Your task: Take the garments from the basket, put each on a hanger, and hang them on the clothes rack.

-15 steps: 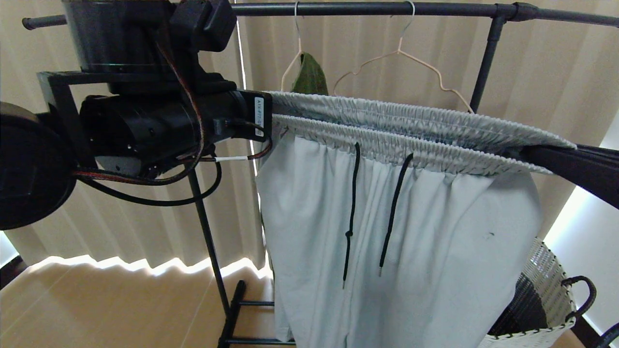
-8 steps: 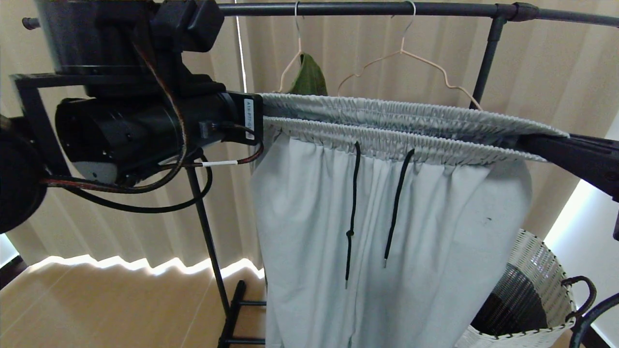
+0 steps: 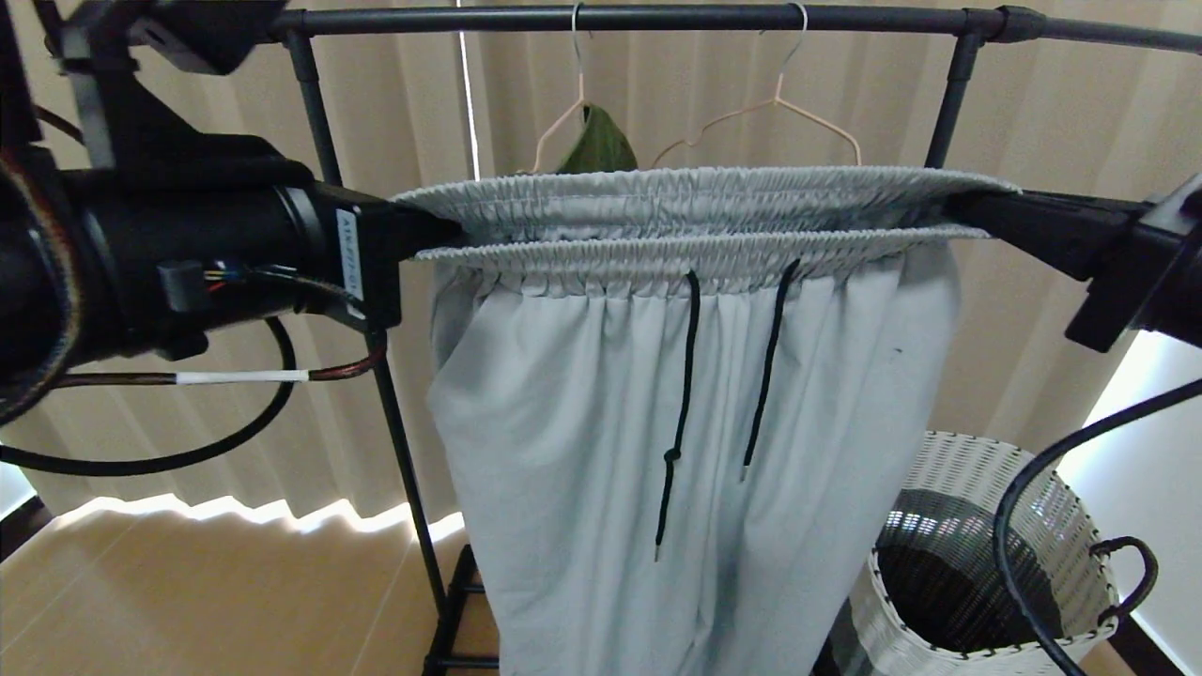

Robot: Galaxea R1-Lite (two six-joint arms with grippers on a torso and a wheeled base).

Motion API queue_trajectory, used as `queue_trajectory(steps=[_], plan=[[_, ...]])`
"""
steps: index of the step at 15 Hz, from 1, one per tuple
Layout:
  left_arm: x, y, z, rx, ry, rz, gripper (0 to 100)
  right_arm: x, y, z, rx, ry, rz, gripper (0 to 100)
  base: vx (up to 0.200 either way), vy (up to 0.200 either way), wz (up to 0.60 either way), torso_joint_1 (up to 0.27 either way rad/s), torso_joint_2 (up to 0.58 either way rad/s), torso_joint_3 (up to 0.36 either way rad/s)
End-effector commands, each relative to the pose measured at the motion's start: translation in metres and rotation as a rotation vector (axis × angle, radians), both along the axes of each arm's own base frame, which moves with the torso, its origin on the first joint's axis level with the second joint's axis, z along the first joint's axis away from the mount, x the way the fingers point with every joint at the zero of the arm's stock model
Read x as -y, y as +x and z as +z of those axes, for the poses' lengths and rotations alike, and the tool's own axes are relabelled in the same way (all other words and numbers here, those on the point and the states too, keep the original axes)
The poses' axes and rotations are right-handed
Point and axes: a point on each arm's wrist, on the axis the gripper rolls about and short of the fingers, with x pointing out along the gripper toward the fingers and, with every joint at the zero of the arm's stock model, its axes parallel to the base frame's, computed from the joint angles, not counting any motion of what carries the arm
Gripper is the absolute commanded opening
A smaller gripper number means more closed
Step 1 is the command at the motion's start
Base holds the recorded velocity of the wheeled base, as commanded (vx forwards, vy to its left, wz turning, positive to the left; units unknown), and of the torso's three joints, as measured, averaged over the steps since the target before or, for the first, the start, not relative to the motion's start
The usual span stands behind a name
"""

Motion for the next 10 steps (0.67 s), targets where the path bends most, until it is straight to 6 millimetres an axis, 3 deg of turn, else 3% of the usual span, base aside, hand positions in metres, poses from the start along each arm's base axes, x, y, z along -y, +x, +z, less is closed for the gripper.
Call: queue_trajectory(steps=[1,10], plan=[[-0.012,-0.016,0.010,0.038,-0.027,-0.005,0,-0.010,0.020,-0.007,-0.021,-0.012,-0.008,0,0.000,0.000,0.00,0.000,0.00,0.000],[-0.021,-0.029,0.011,0.079,0.000,-0.013,0,-0.015,0.034,-0.009,-0.013,-0.008,-0.016,0,0.000,0.000,0.00,0.000,0.00,0.000]])
